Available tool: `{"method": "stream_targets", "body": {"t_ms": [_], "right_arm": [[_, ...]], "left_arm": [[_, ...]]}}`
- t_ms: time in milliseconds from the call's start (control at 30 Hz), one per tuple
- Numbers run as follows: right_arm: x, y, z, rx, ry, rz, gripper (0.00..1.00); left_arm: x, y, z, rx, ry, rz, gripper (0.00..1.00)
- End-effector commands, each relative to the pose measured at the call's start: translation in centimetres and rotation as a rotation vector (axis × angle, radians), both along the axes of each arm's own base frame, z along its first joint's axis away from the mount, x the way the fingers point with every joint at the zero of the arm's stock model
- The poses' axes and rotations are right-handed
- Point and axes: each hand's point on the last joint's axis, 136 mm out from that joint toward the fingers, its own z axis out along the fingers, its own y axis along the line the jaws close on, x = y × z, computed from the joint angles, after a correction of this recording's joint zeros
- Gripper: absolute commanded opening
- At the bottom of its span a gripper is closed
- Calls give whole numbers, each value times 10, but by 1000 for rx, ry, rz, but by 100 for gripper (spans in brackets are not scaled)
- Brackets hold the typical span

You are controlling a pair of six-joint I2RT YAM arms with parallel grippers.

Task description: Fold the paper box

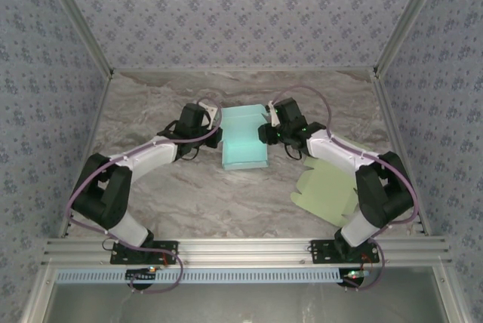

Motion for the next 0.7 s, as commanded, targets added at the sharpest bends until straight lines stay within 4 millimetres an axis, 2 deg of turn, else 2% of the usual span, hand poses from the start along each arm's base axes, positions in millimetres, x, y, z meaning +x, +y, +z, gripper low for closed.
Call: {"method": "stream_targets", "body": {"t_ms": [0, 67, 233, 367, 500, 667], "right_arm": [[3, 12, 4, 19, -1, 29, 26], [0, 20, 0, 22, 6, 44, 20], [-5, 31, -15, 31, 15, 22, 13], [-10, 40, -24, 26, 19, 25, 9], [-18, 46, -27, 25, 4, 10, 8], [-28, 51, -22, 20, -54, -34, 5]], "left_arm": [[-2, 0, 16, 5, -21, -3, 10], [-2, 1, 18, 5, -28, 6, 10], [1, 6, 20, 17, -42, 41, 8], [-2, 1, 16, 12, -69, 62, 8], [-14, -8, 6, 29, -68, 66, 7], [-29, -12, 1, 18, -105, 101, 8]]}}
